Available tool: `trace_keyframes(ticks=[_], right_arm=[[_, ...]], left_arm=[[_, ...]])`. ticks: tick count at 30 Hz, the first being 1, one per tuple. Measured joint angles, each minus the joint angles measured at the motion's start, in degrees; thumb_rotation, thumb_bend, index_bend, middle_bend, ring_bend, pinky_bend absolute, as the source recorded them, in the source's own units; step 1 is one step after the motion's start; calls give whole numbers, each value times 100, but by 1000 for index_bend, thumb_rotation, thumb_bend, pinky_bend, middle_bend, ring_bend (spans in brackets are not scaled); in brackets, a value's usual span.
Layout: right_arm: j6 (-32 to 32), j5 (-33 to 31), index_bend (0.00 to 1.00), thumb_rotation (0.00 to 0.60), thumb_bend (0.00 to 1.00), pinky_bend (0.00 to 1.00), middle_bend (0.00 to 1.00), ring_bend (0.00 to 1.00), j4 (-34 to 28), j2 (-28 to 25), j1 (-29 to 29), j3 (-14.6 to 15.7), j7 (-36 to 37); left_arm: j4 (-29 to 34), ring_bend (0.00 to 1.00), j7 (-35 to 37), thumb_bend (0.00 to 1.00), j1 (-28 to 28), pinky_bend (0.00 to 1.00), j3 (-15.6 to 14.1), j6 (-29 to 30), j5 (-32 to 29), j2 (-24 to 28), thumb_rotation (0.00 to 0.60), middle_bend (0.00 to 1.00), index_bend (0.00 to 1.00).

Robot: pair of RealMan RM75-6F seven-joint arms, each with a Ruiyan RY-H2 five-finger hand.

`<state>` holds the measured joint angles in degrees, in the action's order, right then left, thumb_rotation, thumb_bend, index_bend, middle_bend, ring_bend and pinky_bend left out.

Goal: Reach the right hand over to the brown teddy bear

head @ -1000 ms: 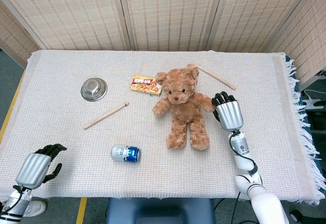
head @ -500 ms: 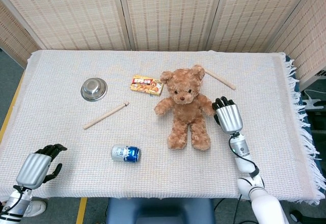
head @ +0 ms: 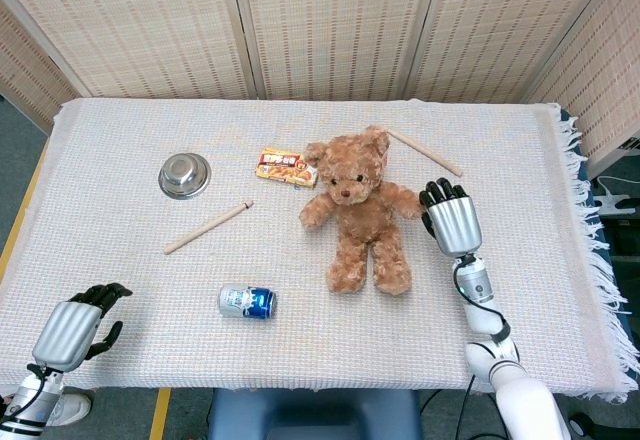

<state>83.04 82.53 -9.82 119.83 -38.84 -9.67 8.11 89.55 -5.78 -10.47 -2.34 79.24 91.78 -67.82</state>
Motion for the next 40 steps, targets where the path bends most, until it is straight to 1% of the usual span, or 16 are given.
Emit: trace_keyframes(ticks=[9, 12, 14, 17, 20, 21, 24, 27, 28, 30, 31, 33, 34, 37, 40], right_arm=[[-342, 21, 544, 600, 224, 573, 423, 323, 15, 17, 160, 92, 84], [-339, 33, 519, 600, 223, 574, 422, 321, 10, 14, 204, 113, 154], [-299, 52, 434, 600, 221, 560, 402, 279, -63, -17, 265, 137, 251], [-215, 84, 268, 600, 221, 462, 284, 136, -316, -123, 434, 190, 340], [-85, 118, 212, 600, 222, 389, 246, 78, -811, -352, 690, 266, 217], [-38, 127, 194, 600, 221, 373, 244, 75, -1025, -454, 777, 293, 124], [102, 150, 143, 600, 221, 341, 218, 60, -2028, -928, 1065, 402, -325], [190, 129, 87, 600, 221, 305, 176, 24, -3460, -1604, 1358, 543, -922], [218, 106, 78, 600, 221, 300, 166, 15, -4115, -1919, 1482, 607, -1177], [263, 60, 66, 600, 221, 298, 156, 9, -5122, -2431, 1685, 713, -1555], [297, 20, 60, 600, 221, 298, 154, 9, -5774, -2797, 1834, 789, -1805], [355, -62, 52, 600, 221, 298, 154, 9, -6658, -3380, 2085, 906, -2187], [404, -135, 51, 600, 221, 298, 154, 9, -7156, -3775, 2275, 978, -2441], [559, -345, 48, 600, 221, 297, 154, 9, -8063, -4592, 2785, 1132, -3039], [717, -383, 47, 600, 220, 296, 154, 9, -8429, -4917, 3130, 1217, -3403]], left_arm=[[-8, 265, 1, 438, -2, 478, -5, -3, 2, -1, 600, 254, 282], [-20, 265, -3, 438, -4, 478, -7, -11, 0, -2, 600, 253, 281], [-23, 265, -7, 438, -6, 478, -5, -18, -7, -3, 600, 253, 281], [-14, 266, -12, 439, -9, 478, -4, -30, -20, -2, 600, 254, 281], [0, 265, -18, 439, -4, 478, -9, -19, -10, 0, 600, 254, 282], [2, 265, -17, 438, -3, 478, -13, -17, -3, 1, 600, 254, 282], [3, 265, -16, 439, -4, 479, -19, -21, 4, 4, 600, 254, 282], [11, 265, -16, 439, -2, 479, -15, -23, -13, 8, 600, 255, 282], [13, 265, -19, 439, -1, 478, -14, -25, -17, 9, 600, 255, 282], [22, 265, -31, 439, -1, 478, -18, -30, -18, 11, 600, 256, 282], [27, 265, -35, 439, -1, 478, -21, -32, -14, 12, 600, 256, 282], [29, 265, -49, 438, -6, 478, -26, -37, 0, 8, 600, 256, 282], [28, 265, -61, 439, -8, 478, -29, -43, 3, 6, 600, 256, 282], [39, 265, -86, 440, -18, 479, -38, -72, 3, 4, 600, 257, 282], [51, 265, -118, 439, -13, 479, -34, -57, 2, 5, 600, 258, 283]])
